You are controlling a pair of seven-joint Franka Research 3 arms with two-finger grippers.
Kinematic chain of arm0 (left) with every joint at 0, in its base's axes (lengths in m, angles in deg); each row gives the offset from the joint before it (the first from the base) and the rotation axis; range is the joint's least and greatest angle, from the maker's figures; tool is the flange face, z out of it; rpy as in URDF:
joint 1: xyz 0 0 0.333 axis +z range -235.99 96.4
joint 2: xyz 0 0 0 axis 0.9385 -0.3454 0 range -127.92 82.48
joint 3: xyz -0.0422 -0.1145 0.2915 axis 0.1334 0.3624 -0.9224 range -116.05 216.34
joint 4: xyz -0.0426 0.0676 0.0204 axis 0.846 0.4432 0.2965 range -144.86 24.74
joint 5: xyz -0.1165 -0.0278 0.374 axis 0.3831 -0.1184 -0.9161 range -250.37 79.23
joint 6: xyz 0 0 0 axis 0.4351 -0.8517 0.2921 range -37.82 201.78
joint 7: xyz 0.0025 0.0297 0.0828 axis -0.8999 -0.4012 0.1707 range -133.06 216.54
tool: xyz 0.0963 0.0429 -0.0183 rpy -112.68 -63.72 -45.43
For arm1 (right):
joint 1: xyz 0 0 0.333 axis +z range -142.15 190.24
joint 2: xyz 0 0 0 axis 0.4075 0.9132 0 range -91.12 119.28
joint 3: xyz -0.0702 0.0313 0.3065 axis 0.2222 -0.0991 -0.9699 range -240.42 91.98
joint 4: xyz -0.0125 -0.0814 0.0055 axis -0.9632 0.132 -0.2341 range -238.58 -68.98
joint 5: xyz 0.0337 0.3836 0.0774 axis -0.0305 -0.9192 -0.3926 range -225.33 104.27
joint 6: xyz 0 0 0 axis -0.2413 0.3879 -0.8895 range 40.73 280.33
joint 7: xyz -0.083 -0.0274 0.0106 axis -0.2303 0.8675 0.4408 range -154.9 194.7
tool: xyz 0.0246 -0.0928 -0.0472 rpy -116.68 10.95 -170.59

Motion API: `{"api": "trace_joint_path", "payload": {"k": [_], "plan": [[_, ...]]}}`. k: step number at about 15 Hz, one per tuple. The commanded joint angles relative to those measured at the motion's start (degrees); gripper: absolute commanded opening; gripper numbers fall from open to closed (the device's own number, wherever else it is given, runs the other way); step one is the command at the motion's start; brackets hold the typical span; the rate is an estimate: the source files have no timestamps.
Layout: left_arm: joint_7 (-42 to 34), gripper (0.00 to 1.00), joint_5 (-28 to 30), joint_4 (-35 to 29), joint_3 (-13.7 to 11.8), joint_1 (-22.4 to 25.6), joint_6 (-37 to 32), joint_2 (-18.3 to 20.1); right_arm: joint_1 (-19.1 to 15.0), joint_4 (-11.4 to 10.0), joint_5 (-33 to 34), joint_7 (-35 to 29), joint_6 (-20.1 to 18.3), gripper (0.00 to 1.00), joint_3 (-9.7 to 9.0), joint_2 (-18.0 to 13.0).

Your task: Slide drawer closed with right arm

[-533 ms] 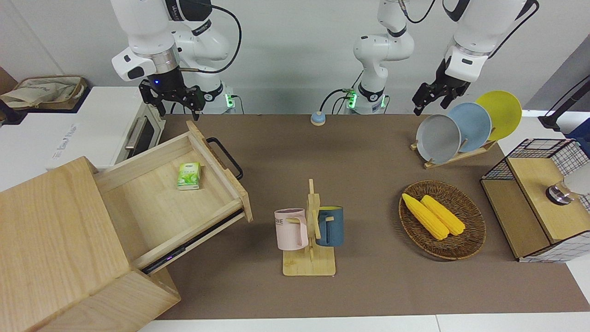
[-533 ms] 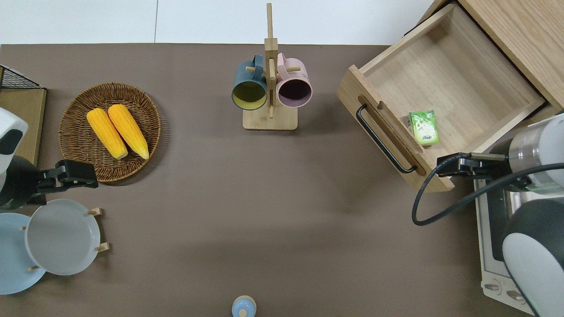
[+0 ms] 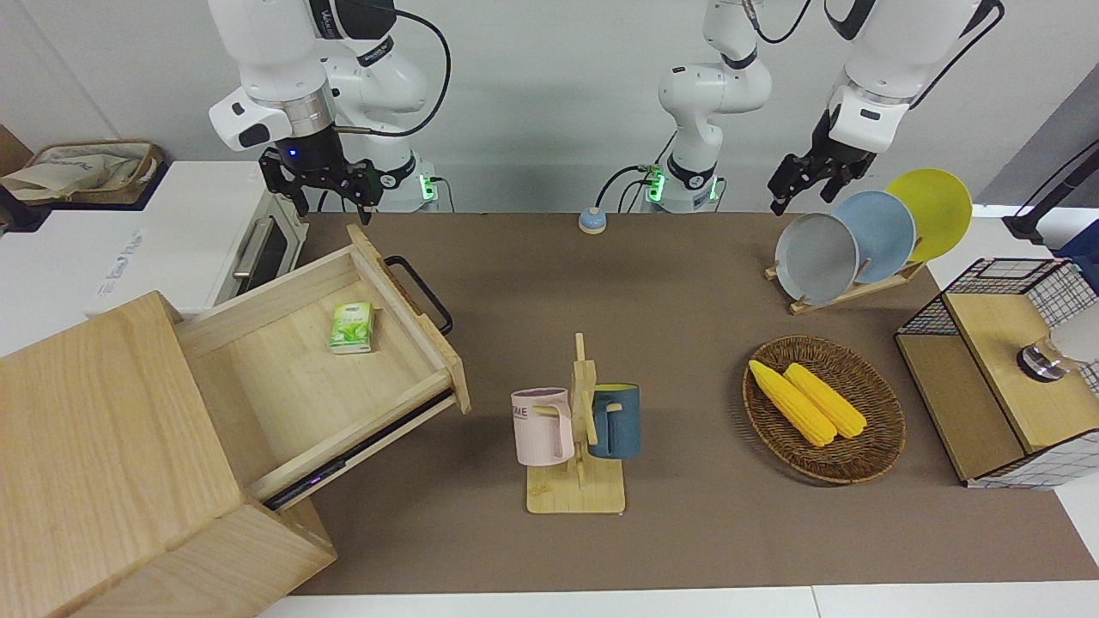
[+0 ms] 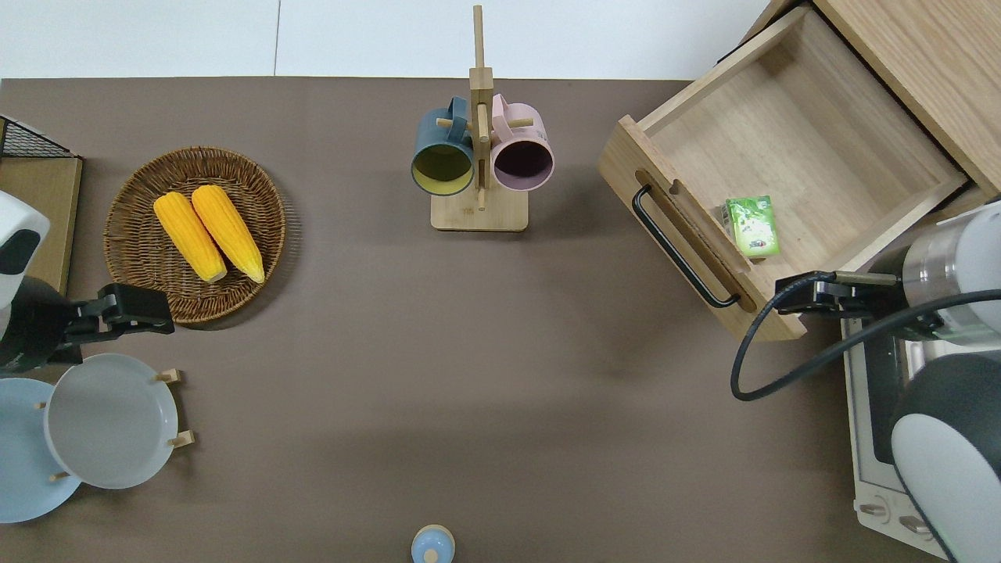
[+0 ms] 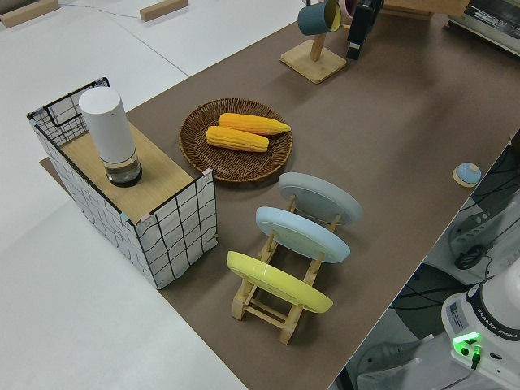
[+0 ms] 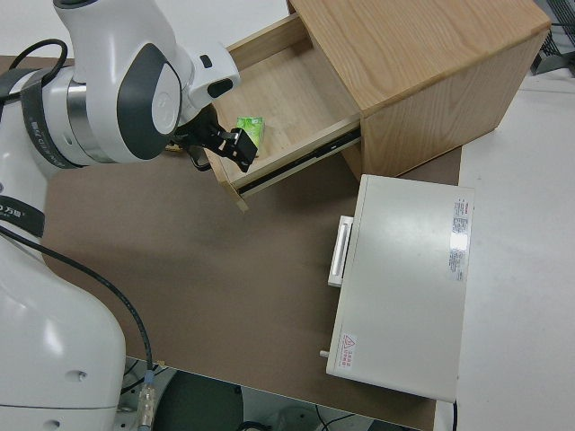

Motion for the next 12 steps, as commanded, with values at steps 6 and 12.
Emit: {"api": "trace_joint_path", "payload": {"k": [6,12], "plan": [[-0.51,0.99,0.05,0.21,-0.25,-0.07,-0.97,0.48,0.05,-0.50,0.03,0.58,-0.82,0.581,0.03,-0.67],[-0.51,0.99,0.05,0.21,-0.25,-0.07,-0.89,0.48,-0.21,1.08,-1.03,-10.36,-6.70,0.000,-2.69,-0.67]]}}
